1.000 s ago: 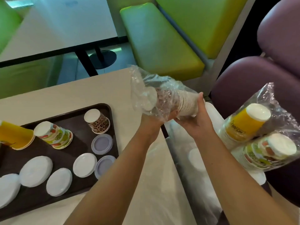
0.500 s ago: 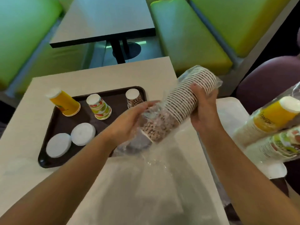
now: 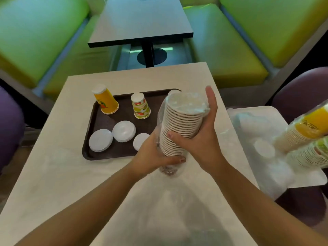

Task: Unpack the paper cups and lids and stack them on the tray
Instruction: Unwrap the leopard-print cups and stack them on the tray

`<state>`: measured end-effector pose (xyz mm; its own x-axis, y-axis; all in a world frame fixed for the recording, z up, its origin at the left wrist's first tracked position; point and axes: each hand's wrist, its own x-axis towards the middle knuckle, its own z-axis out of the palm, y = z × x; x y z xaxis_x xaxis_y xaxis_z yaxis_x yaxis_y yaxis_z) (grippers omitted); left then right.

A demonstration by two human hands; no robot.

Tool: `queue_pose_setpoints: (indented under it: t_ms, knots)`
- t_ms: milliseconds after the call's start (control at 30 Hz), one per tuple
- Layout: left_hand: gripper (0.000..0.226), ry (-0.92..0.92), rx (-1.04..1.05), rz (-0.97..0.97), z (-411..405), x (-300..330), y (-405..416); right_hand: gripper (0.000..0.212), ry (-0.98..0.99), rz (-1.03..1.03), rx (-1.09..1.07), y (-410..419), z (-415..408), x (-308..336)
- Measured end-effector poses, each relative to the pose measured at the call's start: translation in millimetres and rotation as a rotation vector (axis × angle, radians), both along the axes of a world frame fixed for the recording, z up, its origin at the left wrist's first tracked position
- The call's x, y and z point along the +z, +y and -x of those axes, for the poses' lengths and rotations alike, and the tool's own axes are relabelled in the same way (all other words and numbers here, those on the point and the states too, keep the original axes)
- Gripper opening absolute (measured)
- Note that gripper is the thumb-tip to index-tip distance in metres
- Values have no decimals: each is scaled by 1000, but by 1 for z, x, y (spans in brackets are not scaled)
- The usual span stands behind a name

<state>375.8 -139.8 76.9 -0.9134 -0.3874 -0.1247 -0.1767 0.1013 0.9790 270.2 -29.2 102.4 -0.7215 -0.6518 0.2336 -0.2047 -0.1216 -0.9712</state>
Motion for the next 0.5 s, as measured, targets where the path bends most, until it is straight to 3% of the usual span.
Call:
queue_pose_setpoints:
  t_ms: [233, 500]
  knots:
    - [77, 29, 142, 19, -36, -40, 2, 114, -9, -70, 80, -4, -49, -20]
    - [84, -54, 109, 55, -44, -72, -5, 106, 5, -136, 57, -7, -59, -42]
